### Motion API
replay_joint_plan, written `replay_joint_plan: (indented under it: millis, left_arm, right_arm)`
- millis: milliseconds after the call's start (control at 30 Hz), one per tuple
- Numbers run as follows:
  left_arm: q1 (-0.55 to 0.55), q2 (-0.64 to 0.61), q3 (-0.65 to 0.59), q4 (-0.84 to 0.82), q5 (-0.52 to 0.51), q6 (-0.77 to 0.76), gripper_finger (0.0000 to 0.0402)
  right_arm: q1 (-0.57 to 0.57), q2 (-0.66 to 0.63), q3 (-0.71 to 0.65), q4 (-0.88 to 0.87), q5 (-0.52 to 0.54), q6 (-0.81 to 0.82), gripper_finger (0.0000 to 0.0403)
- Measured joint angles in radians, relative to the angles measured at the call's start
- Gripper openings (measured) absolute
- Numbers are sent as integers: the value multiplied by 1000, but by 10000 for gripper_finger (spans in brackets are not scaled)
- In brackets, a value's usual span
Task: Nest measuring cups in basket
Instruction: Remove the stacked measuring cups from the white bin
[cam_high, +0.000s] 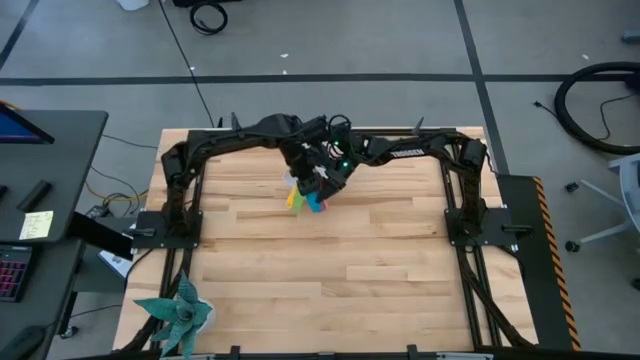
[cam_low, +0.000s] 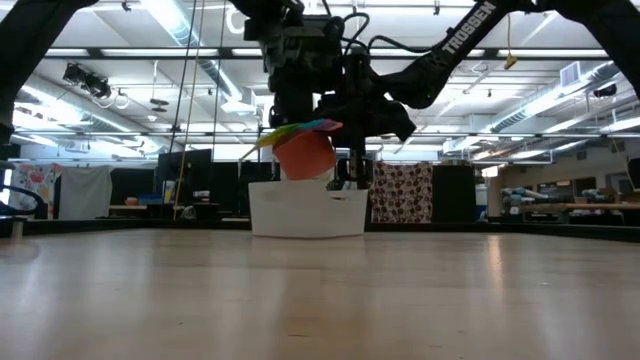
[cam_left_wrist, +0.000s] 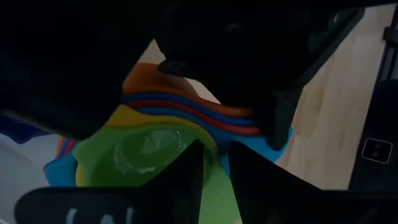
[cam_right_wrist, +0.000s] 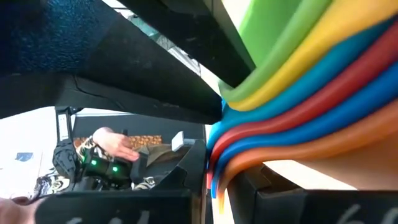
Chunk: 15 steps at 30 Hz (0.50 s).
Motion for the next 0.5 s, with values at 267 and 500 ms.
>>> replay_joint_plan:
  millis: [267,500]
  left_arm:
    - [-35,-5,-1,-14,-4,22,74]
    - [-39,-5,-1,-20,-15,44,51]
  right_arm:
    - [16,-17,-31,42,9,44,43]
    - [25,-19,-31,35,19,47,43]
